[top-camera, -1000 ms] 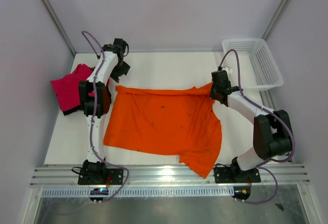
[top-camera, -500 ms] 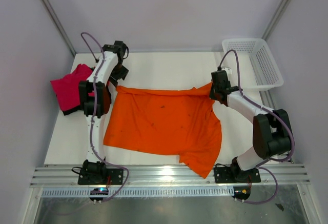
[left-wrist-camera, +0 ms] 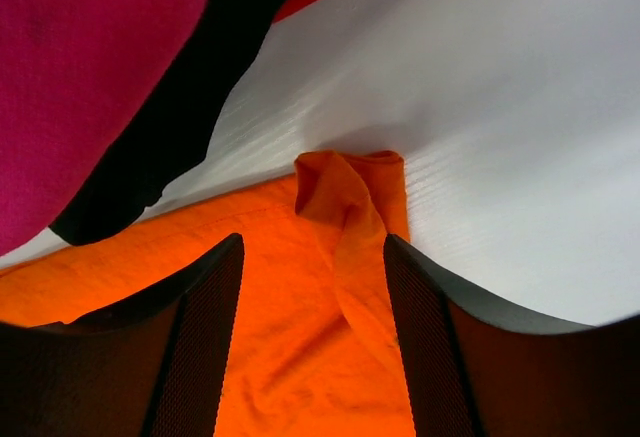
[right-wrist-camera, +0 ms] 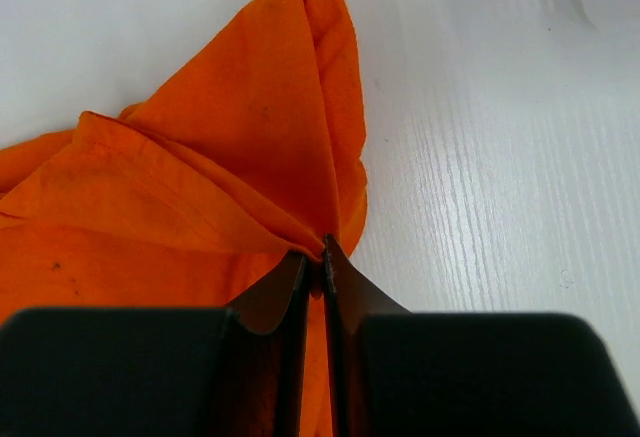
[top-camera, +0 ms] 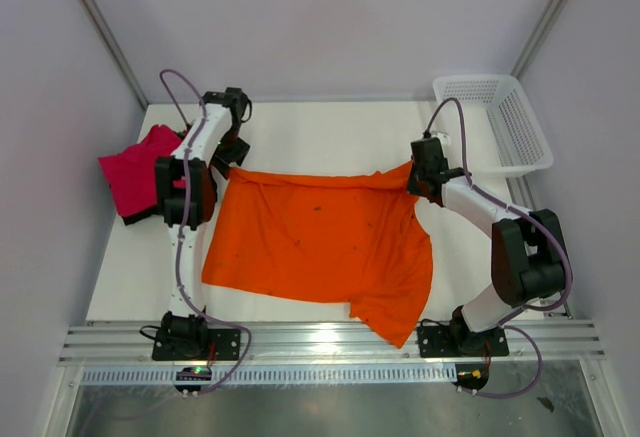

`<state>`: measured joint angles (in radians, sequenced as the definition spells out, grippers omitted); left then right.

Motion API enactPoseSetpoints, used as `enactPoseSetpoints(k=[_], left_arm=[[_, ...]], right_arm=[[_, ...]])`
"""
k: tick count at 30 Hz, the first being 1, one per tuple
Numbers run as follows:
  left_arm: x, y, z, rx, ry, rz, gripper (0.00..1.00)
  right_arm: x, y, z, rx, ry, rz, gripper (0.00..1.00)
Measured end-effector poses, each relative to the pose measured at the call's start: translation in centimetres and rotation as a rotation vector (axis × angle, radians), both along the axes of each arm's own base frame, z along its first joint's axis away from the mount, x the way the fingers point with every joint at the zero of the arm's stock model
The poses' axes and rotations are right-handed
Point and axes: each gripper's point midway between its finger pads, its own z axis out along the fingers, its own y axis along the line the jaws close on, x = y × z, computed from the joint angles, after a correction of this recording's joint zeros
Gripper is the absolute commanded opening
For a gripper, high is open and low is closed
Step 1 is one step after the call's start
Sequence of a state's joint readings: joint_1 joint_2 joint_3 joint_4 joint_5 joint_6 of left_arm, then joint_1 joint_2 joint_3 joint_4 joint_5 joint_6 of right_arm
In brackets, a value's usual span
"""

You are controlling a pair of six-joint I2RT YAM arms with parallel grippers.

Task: Fold and stack the t-shirts
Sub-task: Grap the side of the flattened tshirt furthest away from the robot with both arms

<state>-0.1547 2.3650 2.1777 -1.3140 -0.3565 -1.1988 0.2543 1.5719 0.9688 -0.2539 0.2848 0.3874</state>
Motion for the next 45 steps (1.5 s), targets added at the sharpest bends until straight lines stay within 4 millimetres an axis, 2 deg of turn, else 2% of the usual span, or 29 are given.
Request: enactPoseSetpoints(k=[2, 5, 7, 8, 11, 22, 26, 32, 38, 42, 45], left_arm=[[0.1, 0.0, -0.3, 0.0, 0.001, 0.0, 0.57], [0.2, 0.0, -0.8, 0.0, 0.004, 0.001, 0.46], [0.3, -0.1, -1.1, 0.0, 0.006, 0.001, 0.28], [0.3, -0.1, -1.4, 0.0, 0.007, 0.002, 0.12], [0.3, -0.1, -1.7, -0.001, 0.011, -0.002, 0.03], [0.7, -0.1, -1.7, 0.001, 0.001, -0.024, 0.02], [0.8, 0.1, -1.0, 0.008, -0.01, -0.036, 0.01], [1.8, 0.4, 3.3, 0.022, -0.109, -0.057, 0.02], [2.5, 0.6, 9.4, 0.024, -0.247, -0.072, 0.02], [2.3, 0.7, 11.3, 0.024, -0.284, -0.082, 0.02], [2.1, 0.7, 11.6, 0.024, -0.284, -0.089, 0.02]], right_arm=[[0.0, 0.0, 0.0, 0.0, 0.0, 0.0, 0.13], [0.0, 0.0, 0.0, 0.0, 0.0, 0.0, 0.12], [0.0, 0.0, 0.0, -0.001, 0.0, 0.0, 0.12], [0.0, 0.0, 0.0, -0.001, 0.0, 0.0, 0.12], [0.0, 0.0, 0.0, 0.0, 0.0, -0.001, 0.12], [0.0, -0.2, 0.0, -0.004, -0.004, -0.014, 0.1], [0.3, -0.4, 0.5, -0.014, -0.016, -0.022, 0.09], [2.0, -0.8, 3.5, -0.045, -0.088, -0.031, 0.06], [3.8, -1.3, 9.1, -0.073, -0.216, -0.039, 0.05], [4.0, -1.4, 11.4, -0.069, -0.271, -0.045, 0.04], [3.6, -1.5, 12.5, -0.062, -0.293, -0.047, 0.04]])
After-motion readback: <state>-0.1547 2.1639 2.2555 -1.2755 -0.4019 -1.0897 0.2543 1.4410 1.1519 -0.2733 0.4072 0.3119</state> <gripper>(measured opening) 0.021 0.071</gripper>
